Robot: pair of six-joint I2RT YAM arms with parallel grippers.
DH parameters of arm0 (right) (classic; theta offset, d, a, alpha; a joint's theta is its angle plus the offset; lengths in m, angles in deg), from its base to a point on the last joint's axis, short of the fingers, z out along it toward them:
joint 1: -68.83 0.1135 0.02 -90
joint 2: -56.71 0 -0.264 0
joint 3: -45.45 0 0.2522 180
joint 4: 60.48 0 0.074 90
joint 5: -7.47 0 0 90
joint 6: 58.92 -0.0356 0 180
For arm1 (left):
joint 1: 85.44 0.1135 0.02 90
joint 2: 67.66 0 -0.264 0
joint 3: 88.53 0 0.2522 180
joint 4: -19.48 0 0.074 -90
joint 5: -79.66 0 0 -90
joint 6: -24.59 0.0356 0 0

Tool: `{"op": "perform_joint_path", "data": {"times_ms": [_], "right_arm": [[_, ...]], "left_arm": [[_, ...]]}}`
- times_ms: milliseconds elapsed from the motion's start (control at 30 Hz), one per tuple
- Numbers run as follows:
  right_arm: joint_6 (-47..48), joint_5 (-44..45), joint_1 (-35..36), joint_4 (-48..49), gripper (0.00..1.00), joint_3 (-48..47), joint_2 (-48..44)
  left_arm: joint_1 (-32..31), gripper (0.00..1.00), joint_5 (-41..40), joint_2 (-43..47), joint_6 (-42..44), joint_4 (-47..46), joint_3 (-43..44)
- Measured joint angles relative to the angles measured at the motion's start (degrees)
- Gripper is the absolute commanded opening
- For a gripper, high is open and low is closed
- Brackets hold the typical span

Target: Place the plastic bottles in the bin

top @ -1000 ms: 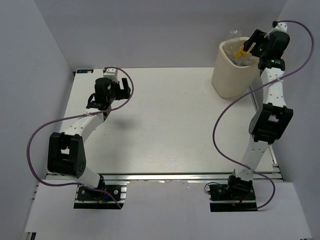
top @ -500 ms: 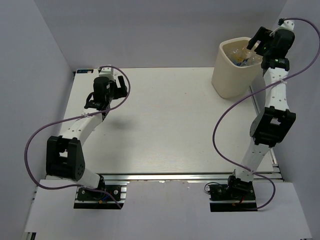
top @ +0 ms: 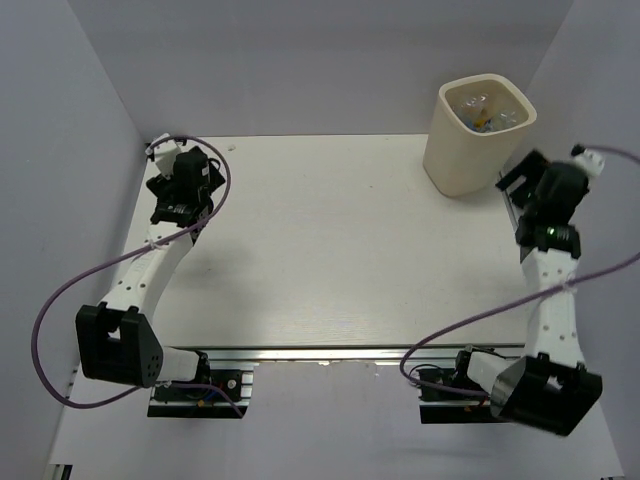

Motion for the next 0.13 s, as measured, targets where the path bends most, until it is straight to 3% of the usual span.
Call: {"op": "perform_joint_path", "data": {"times_ms": [133], "right_arm": [[-4.3,2.5,-0.1,-2.1,0.89,17.8,-10.6]], "left_arm": [[0.1,0.98,-5.5,0.6,-2.4,3.3,-0.3]]}}
